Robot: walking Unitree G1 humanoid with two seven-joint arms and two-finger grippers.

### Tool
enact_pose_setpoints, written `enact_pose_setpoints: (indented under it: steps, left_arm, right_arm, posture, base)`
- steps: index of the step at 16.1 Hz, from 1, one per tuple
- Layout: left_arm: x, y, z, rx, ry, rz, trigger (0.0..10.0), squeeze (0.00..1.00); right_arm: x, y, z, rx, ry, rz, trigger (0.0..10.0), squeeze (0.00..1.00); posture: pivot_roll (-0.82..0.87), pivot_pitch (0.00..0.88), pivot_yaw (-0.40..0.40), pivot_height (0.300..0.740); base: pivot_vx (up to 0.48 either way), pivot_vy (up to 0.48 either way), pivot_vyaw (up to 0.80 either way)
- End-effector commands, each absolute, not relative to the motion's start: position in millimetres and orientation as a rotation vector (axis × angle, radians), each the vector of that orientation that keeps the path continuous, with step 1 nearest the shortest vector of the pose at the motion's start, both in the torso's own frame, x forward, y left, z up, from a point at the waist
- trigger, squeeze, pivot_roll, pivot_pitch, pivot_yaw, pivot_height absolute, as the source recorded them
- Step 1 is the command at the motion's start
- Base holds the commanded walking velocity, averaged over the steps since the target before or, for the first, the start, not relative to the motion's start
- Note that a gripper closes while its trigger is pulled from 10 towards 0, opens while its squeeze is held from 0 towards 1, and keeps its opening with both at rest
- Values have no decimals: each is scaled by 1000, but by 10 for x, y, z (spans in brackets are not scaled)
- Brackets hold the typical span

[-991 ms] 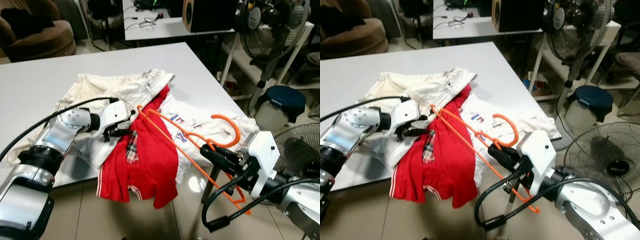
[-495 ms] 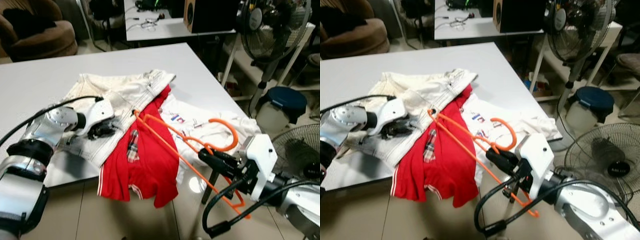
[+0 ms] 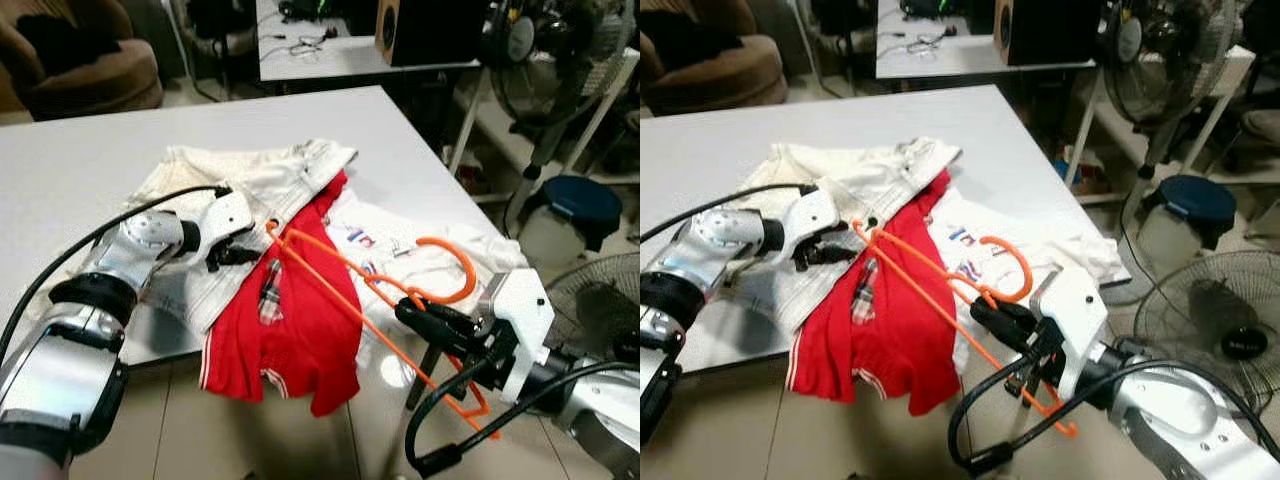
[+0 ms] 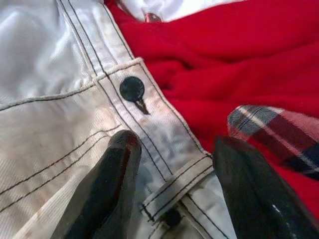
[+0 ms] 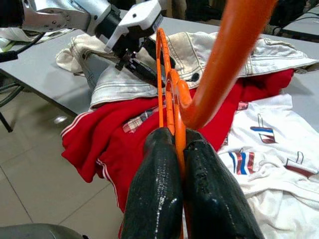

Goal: Hang hanger

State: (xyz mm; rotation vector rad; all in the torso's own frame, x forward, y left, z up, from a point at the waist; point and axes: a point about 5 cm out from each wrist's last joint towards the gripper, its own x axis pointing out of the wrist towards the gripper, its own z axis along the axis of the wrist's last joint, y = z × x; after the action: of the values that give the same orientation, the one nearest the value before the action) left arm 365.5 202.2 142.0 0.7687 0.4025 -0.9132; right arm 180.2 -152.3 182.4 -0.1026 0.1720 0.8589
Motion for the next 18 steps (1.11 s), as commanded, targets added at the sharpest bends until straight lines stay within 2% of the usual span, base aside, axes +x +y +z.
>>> enact_pose_setpoints:
  steps: [1, 7, 11, 12, 13, 14, 15, 18]
  left_arm:
    - [3652, 2054, 1392, 819, 431, -906, 10000, 0]
    - [3659, 2157, 1357, 885, 483, -854, 10000, 0]
    - [3648, 2110, 1305, 858, 467, -861, 10000, 0]
    - [3650, 2075, 1298, 857, 452, -869, 9098, 0]
    - [3653, 2070, 1298, 861, 449, -865, 4157, 0]
    - [3659, 2068, 1298, 870, 445, -857, 1490, 0]
    - [3662, 2068, 1297, 872, 443, -852, 0, 0]
    - [3653, 2057, 1278, 907, 442, -863, 0, 0]
  right_arm:
    - [1787, -1520, 1868, -115, 164, 872, 10000, 0]
    - [1787, -1537, 1884, -116, 164, 877, 10000, 0]
    - [1799, -1540, 1893, -108, 151, 864, 10000, 0]
    - [1797, -1536, 1890, -108, 153, 867, 10000, 0]
    - [1798, -1534, 1893, -109, 152, 868, 10000, 0]
    - [1801, -1538, 1895, -104, 150, 866, 10000, 0]
    - [1800, -1541, 1893, -108, 151, 868, 10000, 0]
    - [1809, -1544, 1895, -103, 149, 865, 10000, 0]
  posture:
    - [-255, 0, 60, 740]
    - [-255, 0, 56, 740]
    - [-256, 0, 59, 740]
    - [-256, 0, 60, 740]
    - [-256, 0, 62, 740]
    - [-258, 0, 59, 740]
    - [-257, 0, 61, 740]
    - [-257, 0, 65, 740]
  base:
    - [0, 0, 0]
    - [0, 0, 0]
    - [0, 0, 0]
    - [0, 0, 0]
    - [0, 0, 0]
    - [0, 0, 0]
    - [0, 0, 0]
    - [0, 0, 0]
